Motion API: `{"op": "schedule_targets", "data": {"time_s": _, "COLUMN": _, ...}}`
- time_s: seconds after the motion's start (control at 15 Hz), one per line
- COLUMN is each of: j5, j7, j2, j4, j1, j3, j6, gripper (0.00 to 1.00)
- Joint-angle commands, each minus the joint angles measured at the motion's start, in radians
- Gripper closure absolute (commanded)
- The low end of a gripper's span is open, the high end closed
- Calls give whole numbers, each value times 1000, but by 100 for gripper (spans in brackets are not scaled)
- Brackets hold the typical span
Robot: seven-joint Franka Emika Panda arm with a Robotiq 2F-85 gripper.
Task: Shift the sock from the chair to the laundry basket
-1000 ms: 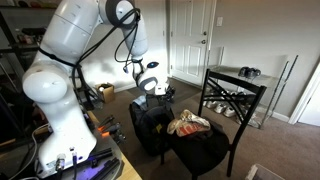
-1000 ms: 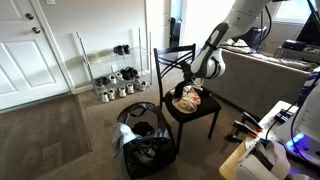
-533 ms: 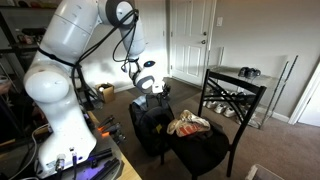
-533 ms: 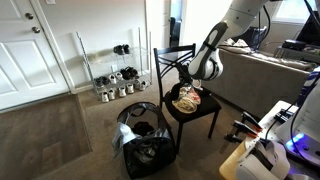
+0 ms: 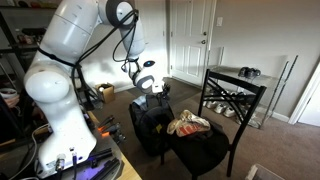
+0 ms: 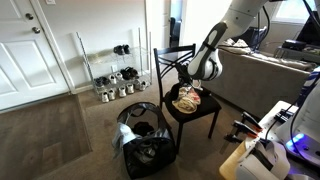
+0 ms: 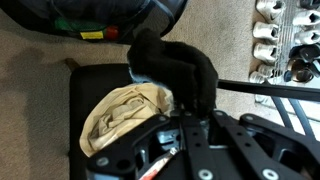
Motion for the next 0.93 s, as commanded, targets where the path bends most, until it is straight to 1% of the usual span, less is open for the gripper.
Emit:
{"op": "schedule_targets", "data": {"time_s": 0.0, "j5": -6, "j7": -50, "j2": -12, "j4": 18, "j1": 60, "j3": 20, "j6": 19, "gripper": 97}}
{"op": "schedule_targets", "data": {"time_s": 0.2, "j5": -11, "j7": -108, "j2": -24, "j4": 70, "j1": 160, "j3": 28, "j6": 3, "gripper": 97}}
{"op": "schedule_targets", "data": {"time_s": 0.27, "j5": -19, "j7": -127, "j2": -18, "j4": 93, "j1": 180, "j3": 43, "j6": -5, "gripper": 97}}
{"op": "schedule_targets", "data": {"time_s": 0.47, "j5": -12, "j7": -200, "j2": -7, "j4": 156, "j1": 275, "j3": 26, "j6": -52, "gripper": 97}}
{"op": "schedule_targets", "data": {"time_s": 0.53, "j5": -22, "j7": -216, "j2": 3, "j4": 175, "j1": 275, "j3": 47, "j6": -63, "gripper": 97}}
{"op": "schedule_targets", "data": {"time_s": 0.6, "j5": -15, "j7": -232, "j2": 7, "j4": 192, "j1": 290, "j3": 44, "j6": -76, "gripper": 97}}
{"op": "schedule_targets", "data": {"time_s": 0.73, "j5": -11, "j7": -260, "j2": 14, "j4": 218, "j1": 300, "j3": 50, "j6": -101, "gripper": 97}}
{"op": "schedule_targets", "data": {"time_s": 0.8, "j5": -5, "j7": -272, "j2": 16, "j4": 228, "j1": 306, "j3": 46, "j6": -115, "gripper": 65}}
{"op": "schedule_targets", "data": {"time_s": 0.87, "j5": -4, "j7": -284, "j2": 19, "j4": 236, "j1": 301, "j3": 52, "j6": -121, "gripper": 64}}
